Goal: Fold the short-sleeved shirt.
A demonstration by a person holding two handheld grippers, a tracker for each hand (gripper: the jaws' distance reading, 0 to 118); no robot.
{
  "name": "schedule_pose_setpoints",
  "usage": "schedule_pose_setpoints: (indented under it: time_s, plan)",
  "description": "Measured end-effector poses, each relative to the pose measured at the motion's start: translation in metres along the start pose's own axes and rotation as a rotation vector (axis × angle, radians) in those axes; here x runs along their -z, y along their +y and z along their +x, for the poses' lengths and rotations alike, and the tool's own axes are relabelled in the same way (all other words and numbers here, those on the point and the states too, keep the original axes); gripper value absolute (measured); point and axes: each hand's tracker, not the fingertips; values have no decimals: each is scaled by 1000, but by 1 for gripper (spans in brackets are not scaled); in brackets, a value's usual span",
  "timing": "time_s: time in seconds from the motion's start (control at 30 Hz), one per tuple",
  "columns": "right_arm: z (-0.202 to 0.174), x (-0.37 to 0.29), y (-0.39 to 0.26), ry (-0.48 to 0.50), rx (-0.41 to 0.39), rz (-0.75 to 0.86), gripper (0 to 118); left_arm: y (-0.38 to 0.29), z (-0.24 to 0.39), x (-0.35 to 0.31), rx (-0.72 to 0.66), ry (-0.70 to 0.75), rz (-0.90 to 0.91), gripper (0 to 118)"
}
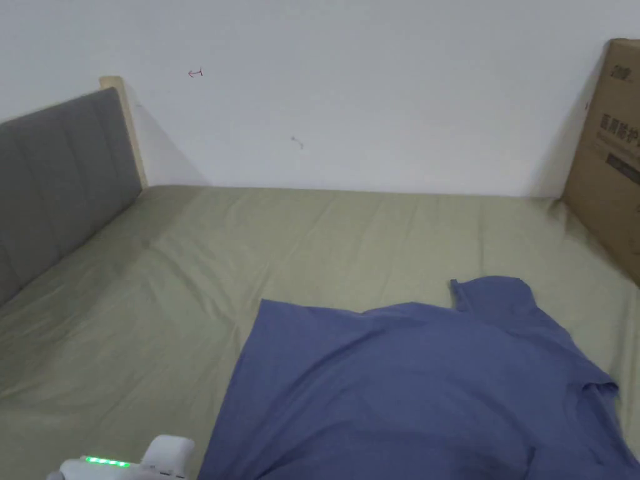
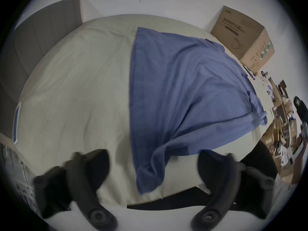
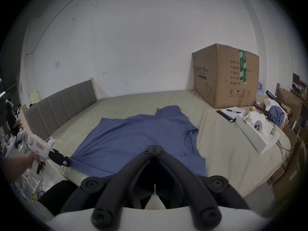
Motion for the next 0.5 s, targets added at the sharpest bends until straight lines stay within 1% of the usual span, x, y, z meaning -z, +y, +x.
schedule_pose_setpoints:
  time_s: [0.03, 0.07, 0.1, 0.13, 0.2, 0.23, 0.3, 0.37, 0.4, 0.43, 0.47, 0.5]
  plan:
    - [1, 4, -1, -1, 13, -16, 0, -5, 9, -3, 42, 13, 37, 54]
    - [2, 7, -2, -4, 26, -29, 0, -8, 10, -2, 94, 104, 50, 16]
    - [4, 9, -2, -9, 37, -40, 0, -12, 14, -6, 121, 90, 85, 9]
    - [6, 9, -4, -16, 45, -44, 0, -15, 16, -13, 102, 73, 96, 6]
    - [14, 9, -6, -26, 69, -34, 0, -21, 23, -27, 94, 70, 151, 6]
    - [20, 10, -7, -31, 88, -28, 0, -24, 26, -35, 97, 83, 211, 6]
    - [38, 17, -10, -51, 124, -43, 0, -25, 33, -51, 90, 90, 289, 6]
    - [57, 33, -15, -100, 150, -131, 0, -25, 40, -58, 67, 126, 313, 6]
    - [69, 43, -19, -93, 173, -211, 2, -23, 40, -57, 57, 122, 309, 6]
    - [78, 54, -23, -76, 201, -299, 29, -22, 39, -56, 48, 119, 306, 6]
    - [85, 63, -28, -79, 205, -359, 67, -24, 42, -55, 18, 88, 287, 6]
    - [89, 73, -36, -87, 194, -438, 111, -24, 44, -55, 18, 89, 292, 6]
